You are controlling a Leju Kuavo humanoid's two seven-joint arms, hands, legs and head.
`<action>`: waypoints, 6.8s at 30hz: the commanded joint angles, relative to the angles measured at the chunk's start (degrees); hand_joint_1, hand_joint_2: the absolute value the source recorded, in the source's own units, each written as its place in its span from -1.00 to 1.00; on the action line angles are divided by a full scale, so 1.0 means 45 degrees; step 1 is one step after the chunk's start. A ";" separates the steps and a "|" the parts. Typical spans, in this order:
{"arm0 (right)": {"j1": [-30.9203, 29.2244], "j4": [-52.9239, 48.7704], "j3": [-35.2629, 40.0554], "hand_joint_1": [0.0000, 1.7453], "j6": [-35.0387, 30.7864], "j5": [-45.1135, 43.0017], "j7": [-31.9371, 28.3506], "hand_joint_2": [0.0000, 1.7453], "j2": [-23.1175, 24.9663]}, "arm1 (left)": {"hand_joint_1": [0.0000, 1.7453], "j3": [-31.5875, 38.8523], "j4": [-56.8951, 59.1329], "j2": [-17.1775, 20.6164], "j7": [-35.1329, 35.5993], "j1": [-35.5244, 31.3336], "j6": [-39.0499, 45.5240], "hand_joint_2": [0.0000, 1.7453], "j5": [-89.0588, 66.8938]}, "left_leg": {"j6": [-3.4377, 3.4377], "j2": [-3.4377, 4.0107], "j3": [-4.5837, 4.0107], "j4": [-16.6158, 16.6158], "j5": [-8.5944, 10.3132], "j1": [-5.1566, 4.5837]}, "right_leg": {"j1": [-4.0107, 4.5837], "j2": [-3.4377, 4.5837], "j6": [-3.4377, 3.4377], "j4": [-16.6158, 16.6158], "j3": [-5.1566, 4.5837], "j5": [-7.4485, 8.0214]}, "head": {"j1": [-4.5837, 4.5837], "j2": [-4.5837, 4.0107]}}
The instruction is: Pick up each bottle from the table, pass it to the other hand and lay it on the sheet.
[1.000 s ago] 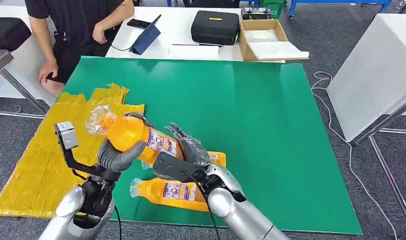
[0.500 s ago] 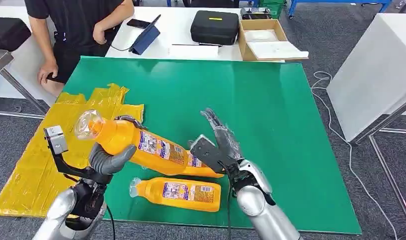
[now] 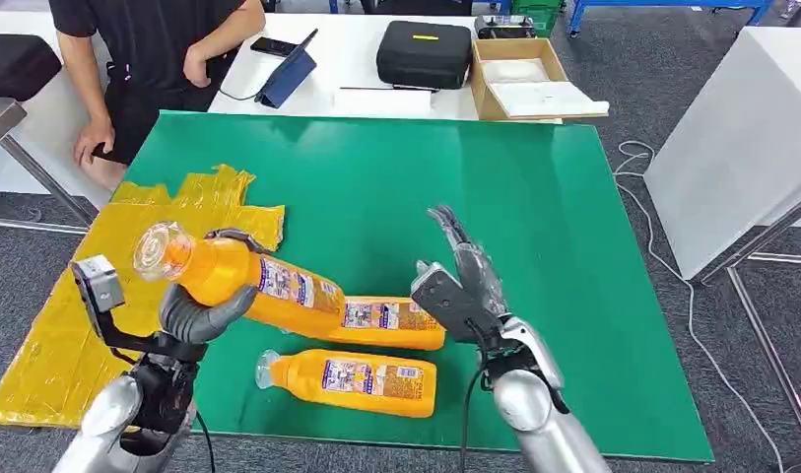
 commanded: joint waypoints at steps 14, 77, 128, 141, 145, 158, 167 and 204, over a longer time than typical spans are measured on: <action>0.0651 -0.2228 -0.0920 -1.00 0.1092 -0.0859 -0.0170 -1.00 -0.1142 | 1.00 0.1068 0.1422 0.1367 0.2044 -0.2909 0.5617 1.00 -1.5403 | -0.0043 -0.0035 0.0009 -0.0002 0.0016 0.0017 | 0.0012 -0.0044 -0.0019 -0.0016 0.0025 0.0004 | -0.0005 0.0000; 0.1130 -0.2233 -0.0642 -1.00 0.1112 -0.0705 0.0087 -1.00 -0.2209 | -1.00 0.2153 0.5126 -0.1431 0.1823 -0.3336 0.3639 -1.00 -1.4031 | -0.0028 0.0001 -0.0015 0.0022 0.0012 0.0008 | 0.0015 -0.0007 -0.0007 -0.0004 -0.0005 0.0017 | 0.0000 0.0000; 0.1204 0.0142 0.3796 -1.00 0.1473 0.2251 0.2140 1.00 -0.1457 | -1.00 0.4437 -0.1021 0.0306 -0.0731 0.2651 0.3096 -1.00 -0.3264 | -0.0064 0.0031 0.0022 -0.0031 0.0024 0.0020 | 0.0025 0.0014 -0.0026 -0.0045 0.0027 0.0037 | 0.0000 0.0000; 0.0386 0.0042 0.4827 -1.00 0.2504 0.4362 0.3106 1.00 -0.1025 | -1.00 0.4468 -0.1072 0.0241 -0.0786 0.2613 0.3161 -1.00 -0.3077 | -0.0035 0.0016 0.0007 -0.0012 0.0016 0.0006 | 0.0011 0.0006 -0.0009 -0.0012 0.0008 0.0016 | 0.0000 0.0000; 0.0371 -0.0074 0.5115 -1.00 0.2706 0.4695 0.3307 1.00 -0.1024 | -1.00 0.4515 -0.1084 0.0239 -0.0778 0.2600 0.3140 -1.00 -0.3017 | -0.0028 0.0007 0.0005 -0.0011 0.0016 0.0001 | 0.0006 0.0000 -0.0005 -0.0007 0.0008 0.0013 | 0.0000 0.0000; -0.0753 0.0886 0.5829 -1.00 0.3731 0.4346 0.2293 1.00 -0.1452 | -1.00 0.4346 -0.0671 0.0085 -0.0680 0.1932 0.3208 -1.00 -0.3041 | -0.0050 -0.0006 0.0000 -0.0018 0.0037 0.0015 | 0.0020 -0.0020 -0.0015 -0.0033 0.0017 0.0037 | 0.0000 0.0000; -0.1113 0.1181 0.6444 -1.00 0.4457 0.4604 0.2644 1.00 -0.1171 | -1.00 0.4470 -0.0318 0.0152 -0.0516 0.1249 0.3175 -1.00 -0.2891 | -0.0050 -0.0010 0.0015 -0.0019 0.0031 0.0010 | 0.0016 -0.0022 -0.0020 -0.0027 0.0026 0.0025 | 0.0000 0.0000; -0.0263 0.3450 0.5721 -1.00 0.4690 0.5983 0.3361 1.00 -0.0731 | -1.00 0.4852 -0.0274 0.0211 -0.0457 0.1290 0.3405 -1.00 -0.2284 | -0.0055 -0.0013 0.0014 -0.0027 0.0041 0.0012 | 0.0014 -0.0024 -0.0048 -0.0032 0.0021 0.0047 | 0.0000 0.0000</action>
